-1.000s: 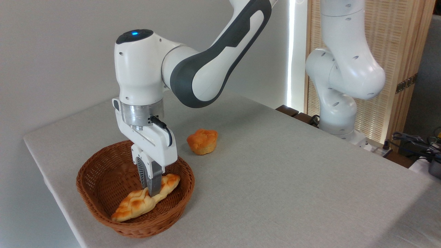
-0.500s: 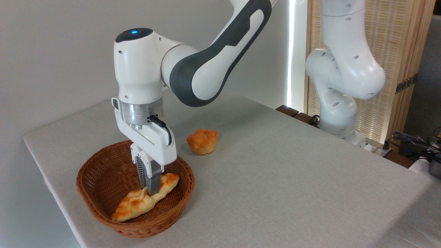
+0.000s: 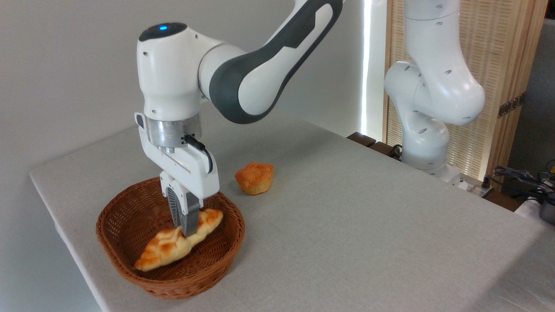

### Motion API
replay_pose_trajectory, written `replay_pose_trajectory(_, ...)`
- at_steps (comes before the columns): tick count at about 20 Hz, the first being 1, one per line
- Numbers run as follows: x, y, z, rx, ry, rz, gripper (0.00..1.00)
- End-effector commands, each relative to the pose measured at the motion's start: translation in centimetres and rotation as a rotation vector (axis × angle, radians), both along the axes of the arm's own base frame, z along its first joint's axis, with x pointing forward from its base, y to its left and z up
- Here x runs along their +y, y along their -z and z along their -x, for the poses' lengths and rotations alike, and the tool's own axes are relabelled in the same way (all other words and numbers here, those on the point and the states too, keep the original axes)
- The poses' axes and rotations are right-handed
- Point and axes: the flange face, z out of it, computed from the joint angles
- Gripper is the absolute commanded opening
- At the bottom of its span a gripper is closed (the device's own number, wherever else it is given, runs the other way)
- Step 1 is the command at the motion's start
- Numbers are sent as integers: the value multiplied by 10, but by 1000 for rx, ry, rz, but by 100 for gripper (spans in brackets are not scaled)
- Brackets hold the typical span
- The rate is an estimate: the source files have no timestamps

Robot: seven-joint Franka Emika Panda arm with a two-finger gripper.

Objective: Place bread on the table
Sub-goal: 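Lift the braided bread up out of the basket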

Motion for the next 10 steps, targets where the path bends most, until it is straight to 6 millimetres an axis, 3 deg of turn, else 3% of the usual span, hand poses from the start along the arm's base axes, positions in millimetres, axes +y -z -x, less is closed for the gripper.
replay_pose_trajectory(1, 0, -27, -1, 8, -36, 57, 0)
replay_pose_trajectory(5, 2, -50, 5, -5, -50, 104, 0)
replay_pose_trajectory(7, 4, -62, 17, 23, 9, 93, 0)
replay_pose_trajectory(10, 39, -73, 48, 124, 147, 63, 0)
